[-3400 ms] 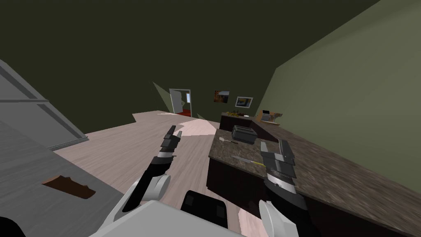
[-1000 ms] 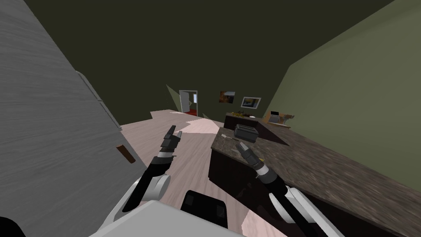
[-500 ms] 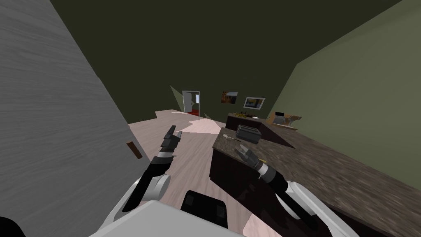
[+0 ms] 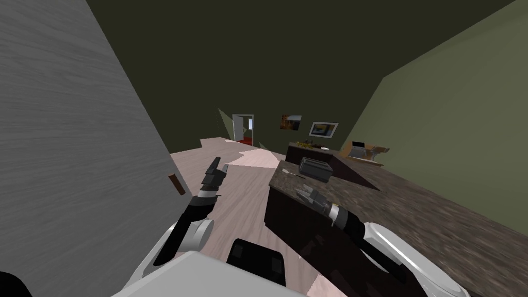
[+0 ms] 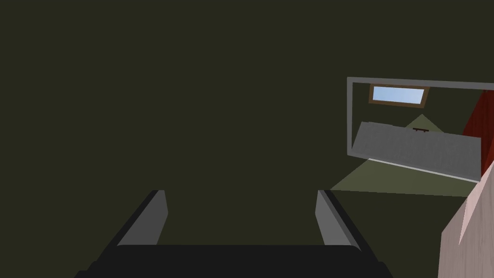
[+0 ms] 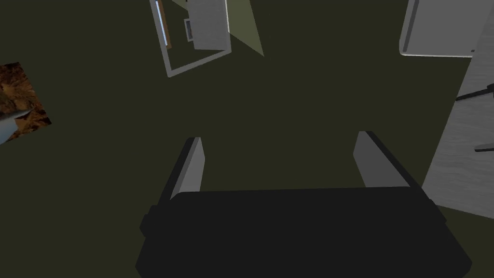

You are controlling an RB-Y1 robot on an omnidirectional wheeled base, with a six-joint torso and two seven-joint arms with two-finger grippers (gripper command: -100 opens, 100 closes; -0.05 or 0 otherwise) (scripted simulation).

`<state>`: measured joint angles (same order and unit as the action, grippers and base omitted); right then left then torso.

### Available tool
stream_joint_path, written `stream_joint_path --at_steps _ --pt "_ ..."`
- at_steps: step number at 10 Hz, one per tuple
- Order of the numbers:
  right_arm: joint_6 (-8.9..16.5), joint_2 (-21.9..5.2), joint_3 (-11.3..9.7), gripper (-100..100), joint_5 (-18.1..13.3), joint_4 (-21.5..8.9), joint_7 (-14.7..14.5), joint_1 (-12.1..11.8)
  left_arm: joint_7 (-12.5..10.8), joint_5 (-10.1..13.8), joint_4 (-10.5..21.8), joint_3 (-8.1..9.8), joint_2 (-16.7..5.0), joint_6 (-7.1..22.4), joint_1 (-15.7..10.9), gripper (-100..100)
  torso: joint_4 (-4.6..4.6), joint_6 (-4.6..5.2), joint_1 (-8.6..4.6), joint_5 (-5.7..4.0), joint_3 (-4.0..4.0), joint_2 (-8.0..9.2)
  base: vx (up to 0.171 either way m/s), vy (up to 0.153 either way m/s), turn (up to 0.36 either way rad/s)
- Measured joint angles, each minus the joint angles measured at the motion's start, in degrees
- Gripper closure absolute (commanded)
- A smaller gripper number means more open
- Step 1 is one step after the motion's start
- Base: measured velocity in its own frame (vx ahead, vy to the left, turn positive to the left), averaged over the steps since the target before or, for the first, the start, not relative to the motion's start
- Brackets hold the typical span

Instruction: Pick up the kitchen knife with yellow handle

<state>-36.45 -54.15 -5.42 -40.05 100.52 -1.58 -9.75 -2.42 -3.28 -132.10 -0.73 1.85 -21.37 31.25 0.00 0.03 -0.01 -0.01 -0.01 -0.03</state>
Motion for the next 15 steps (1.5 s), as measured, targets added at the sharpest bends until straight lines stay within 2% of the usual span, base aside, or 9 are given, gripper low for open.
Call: stream_joint_path --at_steps 2,3,4,5,7,10,11,13,15 --pt "-0.99 -2.85 -0.84 -100 -2.88 -2.37 -0.38 0.55 0.0 0.0 0.0 0.0 0.0 0.0 0.0 0 0.0 0.01 0.02 0.01 -0.01 -0.02 0.002 0.011 0.07" --pt "-1.79 -4.54 -1.82 -100 -4.57 -4.5 -0.12 2.27 0.0 0.0 0.0 0.0 0.0 0.0 0.0 0 -0.01 -0.03 0.04 0.01 -0.02 -0.04 0.005 0.011 0.066" --pt "-2.27 -6.08 -1.81 -100 -5.62 -5.27 0.02 2.15 0.0 0.0 0.0 0.0 0.0 0.0 0.0 0 -0.01 0.01 0.03 0.01 -0.02 -0.03 0.007 0.019 0.133" --pt "-2.85 -7.64 -2.93 -100 -7.47 -7.07 0.05 3.44 0.0 0.0 0.0 0.0 0.0 0.0 0.0 0 -0.01 -0.03 0.06 0.01 -0.03 -0.06 0.009 0.013 0.066" --pt "-4.1 -10.24 -3.97 -100 -10.45 -9.97 -0.05 4.39 0.0 0.0 0.0 0.0 0.0 0.0 0.0 0 -0.01 -0.02 0.06 0.01 -0.04 -0.07 0.014 0.017 0.098" --pt "-6.43 -13.5 -4.93 -100 -13.93 -14.39 -0.64 5.18 0.0 0.0 0.0 0.0 0.0 0.0 0.0 0 -0.02 0.01 0.06 0.01 -0.05 -0.08 0.02 0.021 0.104" --pt "-7.25 -14.69 -6.05 -100 -15.84 -16.27 -0.6 6.34 0.0 0.0 0.0 0.0 0.0 0.0 0.0 0 -0.02 -0.02 0.09 0.02 -0.06 -0.1 0.018 0.021 0.076" --pt "-8.73 -17.14 -6.62 -100 -18.0 -18.54 -0.55 6.53 0.0 0.0 0.0 0.0 0.0 0.0 0.0 0 -0.03 -0.01 0.11 0.02 -0.07 -0.12 0.03 0.026 0.088" --pt "-10.64 -18.83 -8.0 -100 -20.47 -22.37 -0.63 8.11 0.0 0.0 0.0 0.0 0.0 0.0 0.0 0 -0.03 -0.02 0.11 0.03 -0.08 -0.13 0.038 0.035 0.17"
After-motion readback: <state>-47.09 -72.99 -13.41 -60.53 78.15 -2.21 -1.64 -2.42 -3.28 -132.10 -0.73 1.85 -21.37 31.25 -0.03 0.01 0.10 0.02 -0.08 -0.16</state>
